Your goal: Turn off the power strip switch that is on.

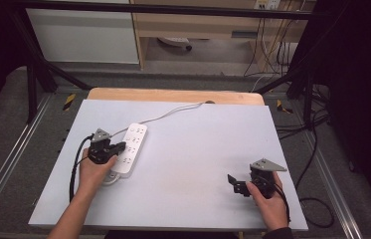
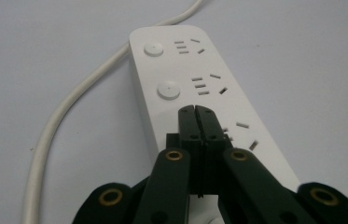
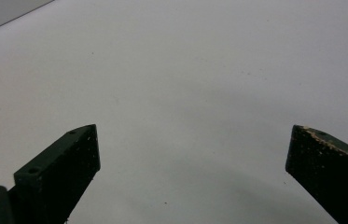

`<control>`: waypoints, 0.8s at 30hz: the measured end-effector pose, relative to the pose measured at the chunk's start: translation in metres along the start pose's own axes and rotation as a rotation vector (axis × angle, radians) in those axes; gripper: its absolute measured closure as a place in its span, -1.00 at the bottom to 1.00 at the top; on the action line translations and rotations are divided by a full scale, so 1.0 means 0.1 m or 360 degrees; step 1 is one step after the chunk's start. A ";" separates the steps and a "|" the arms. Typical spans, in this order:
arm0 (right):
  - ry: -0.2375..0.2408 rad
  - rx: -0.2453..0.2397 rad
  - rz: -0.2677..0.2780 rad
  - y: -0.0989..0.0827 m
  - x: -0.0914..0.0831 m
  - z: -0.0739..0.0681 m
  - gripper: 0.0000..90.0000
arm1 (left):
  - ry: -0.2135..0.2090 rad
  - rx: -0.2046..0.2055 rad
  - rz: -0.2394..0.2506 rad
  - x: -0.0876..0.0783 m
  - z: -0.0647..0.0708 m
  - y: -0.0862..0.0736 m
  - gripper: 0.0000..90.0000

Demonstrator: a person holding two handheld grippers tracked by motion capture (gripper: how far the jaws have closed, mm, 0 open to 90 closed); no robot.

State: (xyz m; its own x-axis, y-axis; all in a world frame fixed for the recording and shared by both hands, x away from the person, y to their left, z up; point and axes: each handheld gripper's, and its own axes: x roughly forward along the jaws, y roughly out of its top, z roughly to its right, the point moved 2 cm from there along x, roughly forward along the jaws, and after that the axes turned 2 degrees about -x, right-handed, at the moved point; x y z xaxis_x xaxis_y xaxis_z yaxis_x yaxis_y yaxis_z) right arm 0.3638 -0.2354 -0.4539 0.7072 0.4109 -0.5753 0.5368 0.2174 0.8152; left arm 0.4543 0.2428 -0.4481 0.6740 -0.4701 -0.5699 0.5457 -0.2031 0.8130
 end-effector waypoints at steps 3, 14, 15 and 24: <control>0.0000 -0.0021 -0.0004 0.01 0.00 -0.02 -0.91 | 0.0043 0.0045 -0.0012 -0.02 0.00 0.00 1.00; -0.0025 -0.0007 -0.0004 0.00 -0.01 0.01 -0.91 | 0.0032 0.0038 -0.0015 -0.03 -0.02 0.00 1.00; -0.0028 -0.0005 -0.0003 0.00 -0.01 0.02 -0.91 | 0.0034 0.0033 -0.0016 -0.03 -0.02 0.00 1.00; -0.0022 -0.0008 -0.0002 0.01 -0.01 0.00 -0.91 | 0.0020 0.0016 -0.0003 -0.02 -0.04 -0.01 1.00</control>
State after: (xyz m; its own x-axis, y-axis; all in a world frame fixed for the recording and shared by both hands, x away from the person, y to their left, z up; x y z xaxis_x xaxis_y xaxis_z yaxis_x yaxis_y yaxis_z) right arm 0.3639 -0.2359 -0.4529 0.7129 0.3982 -0.5773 0.5354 0.2226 0.8147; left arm 0.4546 0.2469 -0.4481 0.6795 -0.4587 -0.5726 0.5417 -0.2127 0.8132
